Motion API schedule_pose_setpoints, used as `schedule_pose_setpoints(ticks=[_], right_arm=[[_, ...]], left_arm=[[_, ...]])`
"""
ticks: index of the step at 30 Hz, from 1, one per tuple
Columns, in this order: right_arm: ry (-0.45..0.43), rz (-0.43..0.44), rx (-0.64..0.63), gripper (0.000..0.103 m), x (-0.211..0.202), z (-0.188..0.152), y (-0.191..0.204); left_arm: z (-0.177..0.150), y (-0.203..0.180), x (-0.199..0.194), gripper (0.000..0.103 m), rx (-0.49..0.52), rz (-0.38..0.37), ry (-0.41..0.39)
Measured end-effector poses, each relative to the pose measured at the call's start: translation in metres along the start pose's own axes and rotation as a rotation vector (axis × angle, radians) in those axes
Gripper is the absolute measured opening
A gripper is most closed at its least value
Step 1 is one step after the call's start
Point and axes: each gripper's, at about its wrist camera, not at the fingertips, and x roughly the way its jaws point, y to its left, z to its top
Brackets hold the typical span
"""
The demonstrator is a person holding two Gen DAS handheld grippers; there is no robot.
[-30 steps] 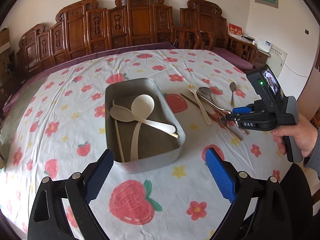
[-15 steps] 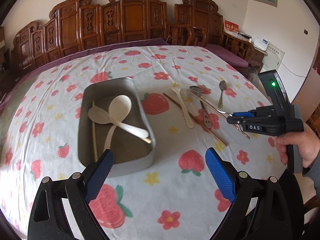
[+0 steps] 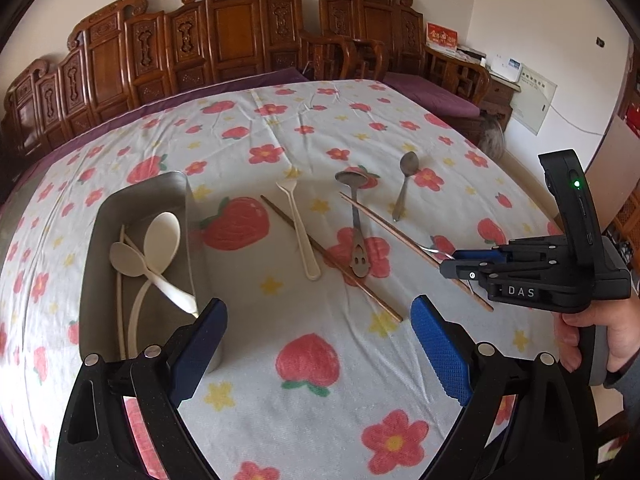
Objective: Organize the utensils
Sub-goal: 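Grasp a metal fork from the pile with the right gripper and lift it, then grasp the white plastic fork with the left gripper while the right gripper holds the metal fork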
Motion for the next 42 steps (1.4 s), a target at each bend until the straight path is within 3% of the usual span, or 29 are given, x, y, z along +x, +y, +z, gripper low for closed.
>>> schedule_pose_setpoints(ticks=[8,10,12,17,22,33,35,42], right_arm=[[-0.023,-0.006,0.024,0.025,-0.001,0.001,-0.018],[-0.017,-0.019,0.013,0.008,0.002,0.001,-0.018],[-0.022,-0.025,-0.005,0.005,0.003,0.001,-0.017],[-0.028,-0.056,-0.062,0.004,-0.001,0.003,-0.006],[-0.047,-0.076,-0.038,0.004,-0.011,0.005,-0.014],[-0.095,-0.061,0.015,0.004,-0.029,0.013,-0.029],[-0.096,-0.059,0.016,0.004,-0.029,0.013,-0.030],[-0.095,-0.040,0.036,0.004,-0.027,0.014,-0.034]], left_arm=[[0.001,-0.005,0.005,0.089,0.020,0.018,0.018],[0.002,-0.005,0.006,0.089,0.018,0.019,0.019],[0.003,-0.006,0.007,0.089,0.020,0.022,0.020],[0.010,-0.009,0.016,0.089,0.032,0.044,0.035],[0.026,-0.010,0.033,0.089,0.040,0.059,0.052],[0.071,0.012,0.096,0.050,-0.087,0.051,0.152],[0.077,0.016,0.105,0.038,-0.110,0.051,0.166],[0.090,0.019,0.136,0.029,-0.098,0.102,0.199]])
